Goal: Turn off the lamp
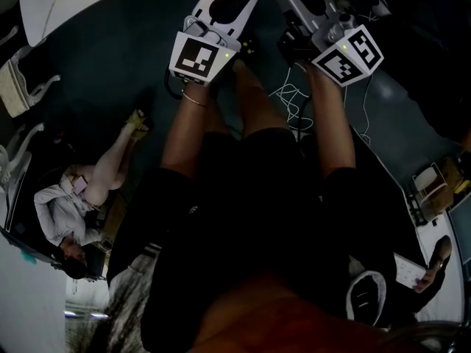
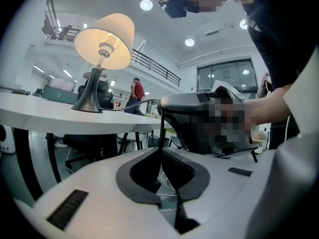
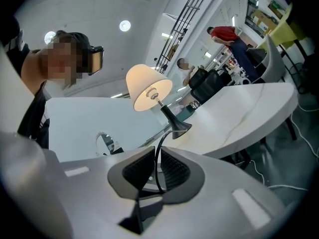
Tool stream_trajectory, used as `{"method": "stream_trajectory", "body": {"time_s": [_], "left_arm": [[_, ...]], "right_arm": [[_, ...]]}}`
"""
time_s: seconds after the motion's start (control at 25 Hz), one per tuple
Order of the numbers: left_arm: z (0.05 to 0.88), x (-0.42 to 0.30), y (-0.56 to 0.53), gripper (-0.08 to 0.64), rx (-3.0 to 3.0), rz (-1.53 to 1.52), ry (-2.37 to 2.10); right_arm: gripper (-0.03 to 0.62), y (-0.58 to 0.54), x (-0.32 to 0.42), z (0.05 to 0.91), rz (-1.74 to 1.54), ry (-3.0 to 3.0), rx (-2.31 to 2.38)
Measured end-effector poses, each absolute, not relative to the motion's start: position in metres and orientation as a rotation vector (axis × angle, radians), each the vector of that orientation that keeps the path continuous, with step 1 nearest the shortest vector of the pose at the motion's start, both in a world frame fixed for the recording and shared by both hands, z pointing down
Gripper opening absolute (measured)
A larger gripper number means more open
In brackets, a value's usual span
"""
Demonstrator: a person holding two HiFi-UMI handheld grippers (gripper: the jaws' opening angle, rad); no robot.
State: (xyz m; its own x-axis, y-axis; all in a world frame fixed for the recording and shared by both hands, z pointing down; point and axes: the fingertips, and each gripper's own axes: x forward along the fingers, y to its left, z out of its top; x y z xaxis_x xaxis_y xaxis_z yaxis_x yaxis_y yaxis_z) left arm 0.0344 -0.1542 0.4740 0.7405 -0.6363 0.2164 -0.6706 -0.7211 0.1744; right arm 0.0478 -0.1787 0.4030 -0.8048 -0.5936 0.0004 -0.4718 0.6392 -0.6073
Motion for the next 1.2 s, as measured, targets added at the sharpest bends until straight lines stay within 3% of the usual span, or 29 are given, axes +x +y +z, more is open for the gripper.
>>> {"method": "stream_trajectory", "body": {"time_s": [0.36, 0.68, 0.92, 1.2], "left_arm": [[0.446, 0.052, -0.155, 0.023, 2.69, 0.075, -1.021], [0.435, 0.042, -0.16, 0.023, 2.687, 0.053, -1.05], [0.425, 0.047, -0.153, 0.023, 2.694, 0.022, -1.03], [0.421, 0.055, -0.15, 0.023, 2.7, -0.027, -0.952]], "right_arm": [[0.035, -0.171, 0.095, 0.417, -0.847, 2.64, -1.09], [0.063, -0.16, 0.087, 0.464, -0.947, 2.677, -1.196], [0.133, -0.147, 0.069, 0.481, -0.998, 2.727, -1.179], [0.137, -0.153, 0.061, 0.491, -1.04, 2.673, -1.22]]}}
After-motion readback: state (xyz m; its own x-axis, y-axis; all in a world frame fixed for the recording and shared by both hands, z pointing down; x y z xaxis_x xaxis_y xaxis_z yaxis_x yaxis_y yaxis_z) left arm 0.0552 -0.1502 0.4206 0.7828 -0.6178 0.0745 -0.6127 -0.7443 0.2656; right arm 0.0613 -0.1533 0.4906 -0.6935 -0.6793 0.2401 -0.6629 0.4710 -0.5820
